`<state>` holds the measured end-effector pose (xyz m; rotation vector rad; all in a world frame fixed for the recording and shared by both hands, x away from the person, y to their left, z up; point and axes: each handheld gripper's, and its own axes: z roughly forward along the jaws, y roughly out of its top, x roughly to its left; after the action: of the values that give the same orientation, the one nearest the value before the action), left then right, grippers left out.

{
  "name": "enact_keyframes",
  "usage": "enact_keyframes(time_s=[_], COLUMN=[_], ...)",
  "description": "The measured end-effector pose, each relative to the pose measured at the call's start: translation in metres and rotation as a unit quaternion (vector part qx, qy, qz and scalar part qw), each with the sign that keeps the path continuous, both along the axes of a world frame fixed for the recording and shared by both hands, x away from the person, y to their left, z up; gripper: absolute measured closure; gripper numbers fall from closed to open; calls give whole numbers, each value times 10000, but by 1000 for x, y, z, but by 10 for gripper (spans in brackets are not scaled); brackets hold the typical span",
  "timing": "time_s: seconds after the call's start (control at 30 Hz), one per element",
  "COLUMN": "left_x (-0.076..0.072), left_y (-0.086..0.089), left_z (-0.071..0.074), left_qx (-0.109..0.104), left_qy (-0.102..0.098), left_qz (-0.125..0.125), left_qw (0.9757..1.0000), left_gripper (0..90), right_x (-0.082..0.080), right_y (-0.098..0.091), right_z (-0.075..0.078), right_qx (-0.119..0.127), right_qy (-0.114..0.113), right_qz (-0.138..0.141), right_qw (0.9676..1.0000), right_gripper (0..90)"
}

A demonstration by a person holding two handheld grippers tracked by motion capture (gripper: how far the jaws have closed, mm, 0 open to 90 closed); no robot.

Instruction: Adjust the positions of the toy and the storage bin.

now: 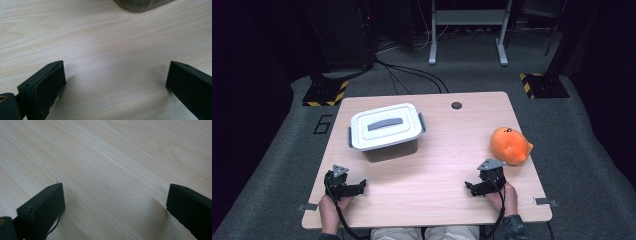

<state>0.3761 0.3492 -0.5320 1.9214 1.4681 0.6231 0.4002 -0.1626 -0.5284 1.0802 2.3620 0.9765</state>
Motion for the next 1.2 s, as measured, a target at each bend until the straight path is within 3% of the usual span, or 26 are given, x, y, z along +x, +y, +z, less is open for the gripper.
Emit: enact_keyframes(time_s=[0.23, 0.33, 0.43, 0.67, 0.87, 1.2], left_x=[4, 6, 5, 6, 11, 33], left_y=[4, 5, 11, 15, 16, 3], left_z=[1, 3, 7, 40, 75, 114], left_qx=[41, 83, -423, -605, -516, -428], left_qy=[37, 230, 140, -214, -427, -665], left_qz=[-253, -410, -551, -738, -943, -1181], left_qw=[9997, 9989, 9975, 9952, 9933, 9898], left_gripper=[10, 1, 0, 0, 1, 4], right_x=[1, 2, 3, 4, 5, 5], right_y=[0, -1, -2, -1, -1, -1], right_z=[0, 0, 0, -1, -1, -1], right_qx=[25, 30, 65, 79, 100, 103], right_qy=[29, 82, 136, 151, 156, 154], right_qz=[12, 29, 13, -32, -36, -51], right_qw=[10000, 10000, 9999, 9998, 9998, 9998], right_gripper=[2, 2, 2, 2, 3, 7])
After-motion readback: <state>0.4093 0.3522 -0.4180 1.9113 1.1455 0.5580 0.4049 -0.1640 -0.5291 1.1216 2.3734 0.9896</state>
